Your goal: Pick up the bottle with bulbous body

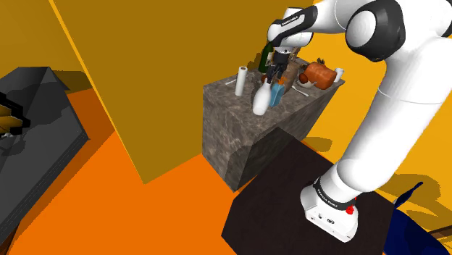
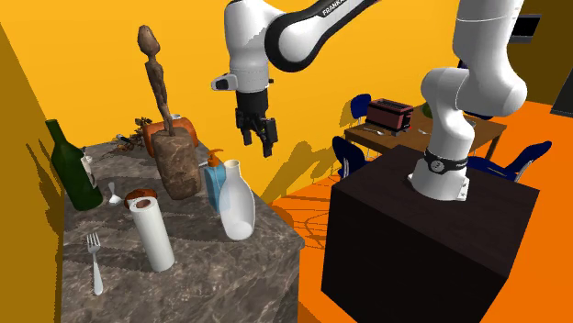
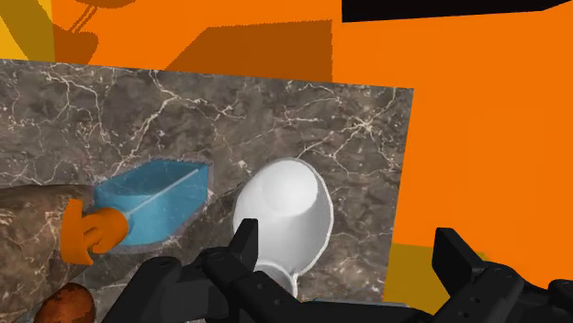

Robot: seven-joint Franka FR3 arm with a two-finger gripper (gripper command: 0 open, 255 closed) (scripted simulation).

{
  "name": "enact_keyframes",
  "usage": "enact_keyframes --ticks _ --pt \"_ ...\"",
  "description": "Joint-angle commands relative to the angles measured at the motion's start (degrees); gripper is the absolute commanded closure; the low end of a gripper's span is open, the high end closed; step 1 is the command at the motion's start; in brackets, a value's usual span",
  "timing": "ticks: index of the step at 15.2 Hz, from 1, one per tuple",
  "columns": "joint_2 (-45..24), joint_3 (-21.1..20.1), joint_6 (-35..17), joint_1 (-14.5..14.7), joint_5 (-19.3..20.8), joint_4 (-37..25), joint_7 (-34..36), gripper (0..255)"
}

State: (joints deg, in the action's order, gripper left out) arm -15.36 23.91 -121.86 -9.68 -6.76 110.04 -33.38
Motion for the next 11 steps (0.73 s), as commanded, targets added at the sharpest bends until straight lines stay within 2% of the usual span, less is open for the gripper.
enact_keyframes --ticks 1,4,11 --pt "-5.34 -0.28 0.25 -1.83 -2.33 -5.18 -2.53 0" --pt "-11.95 -1.08 0.95 -4.52 -4.69 -12.15 -5.0 0" --pt "-14.73 -1.9 -3.14 -5.04 -5.99 -10.67 -5.76 0"
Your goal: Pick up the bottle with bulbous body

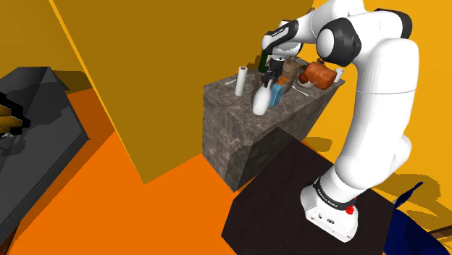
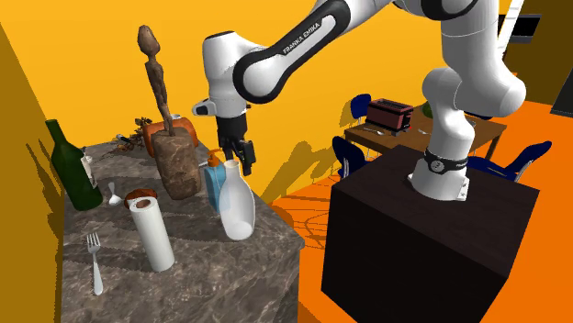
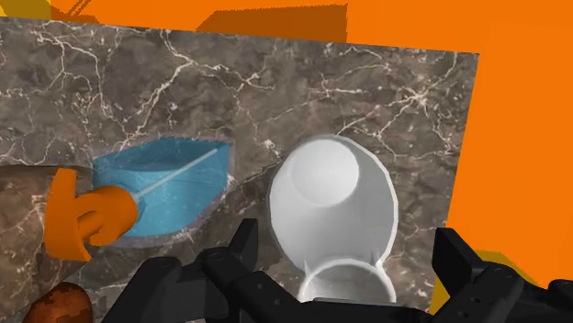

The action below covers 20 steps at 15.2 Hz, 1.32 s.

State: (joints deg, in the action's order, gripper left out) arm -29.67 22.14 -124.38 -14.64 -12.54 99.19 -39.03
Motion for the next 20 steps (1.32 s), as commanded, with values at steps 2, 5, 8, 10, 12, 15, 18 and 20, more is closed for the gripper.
enact_keyframes --ticks 2,5,8,10,12,15,18,20 --pt "-0.68 -0.2 -0.95 -0.12 -0.32 0.27 -0.19 0" --pt "-0.6 -0.17 -1.02 -0.14 -0.31 0.44 -0.25 255" --pt "-0.58 -0.17 -1.04 -0.14 -0.31 0.47 -0.26 255" --pt "-0.63 -0.18 -1.06 -0.15 -0.32 0.45 -0.26 255" --pt "-0.68 -0.19 -0.94 -0.12 -0.32 0.27 -0.19 255" --pt "0.58 0.17 0.77 0.11 0.26 -0.26 0.16 255" --pt "1.77 0.49 2.54 0.31 0.82 -0.9 0.49 255" --pt "2.52 0.69 3.73 0.43 1.18 -1.4 0.7 255"
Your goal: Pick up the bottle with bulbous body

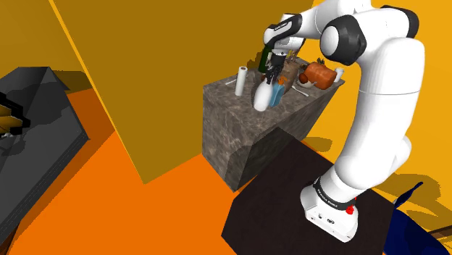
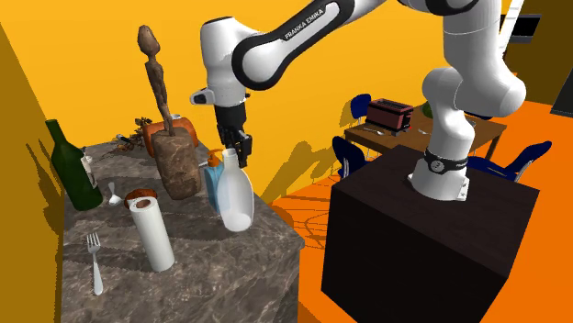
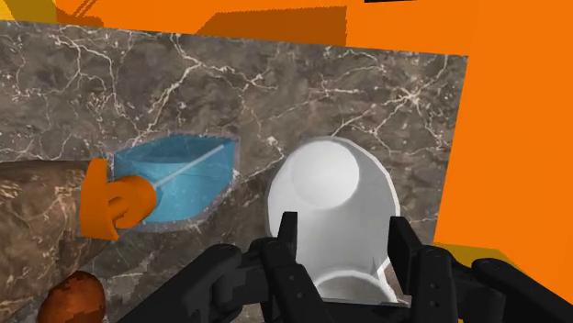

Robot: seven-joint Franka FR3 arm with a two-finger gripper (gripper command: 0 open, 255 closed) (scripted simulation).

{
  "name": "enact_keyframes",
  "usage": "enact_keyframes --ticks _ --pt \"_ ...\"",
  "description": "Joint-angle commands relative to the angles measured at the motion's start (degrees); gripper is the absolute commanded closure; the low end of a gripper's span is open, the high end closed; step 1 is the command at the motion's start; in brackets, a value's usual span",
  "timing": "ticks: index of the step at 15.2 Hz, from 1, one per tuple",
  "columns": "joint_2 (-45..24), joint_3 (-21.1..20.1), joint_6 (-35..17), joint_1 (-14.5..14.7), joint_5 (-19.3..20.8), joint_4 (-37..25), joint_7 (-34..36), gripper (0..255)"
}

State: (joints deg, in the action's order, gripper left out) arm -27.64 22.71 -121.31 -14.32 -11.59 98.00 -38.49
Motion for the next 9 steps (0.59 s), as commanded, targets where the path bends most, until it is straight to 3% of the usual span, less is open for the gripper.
enact_keyframes --ticks 1,9 --pt "0.84 0.22 1.26 0.17 0.4 -0.49 0.27 255" --pt "2.85 0.73 5.09 0.43 1.39 -2.46 0.87 255"
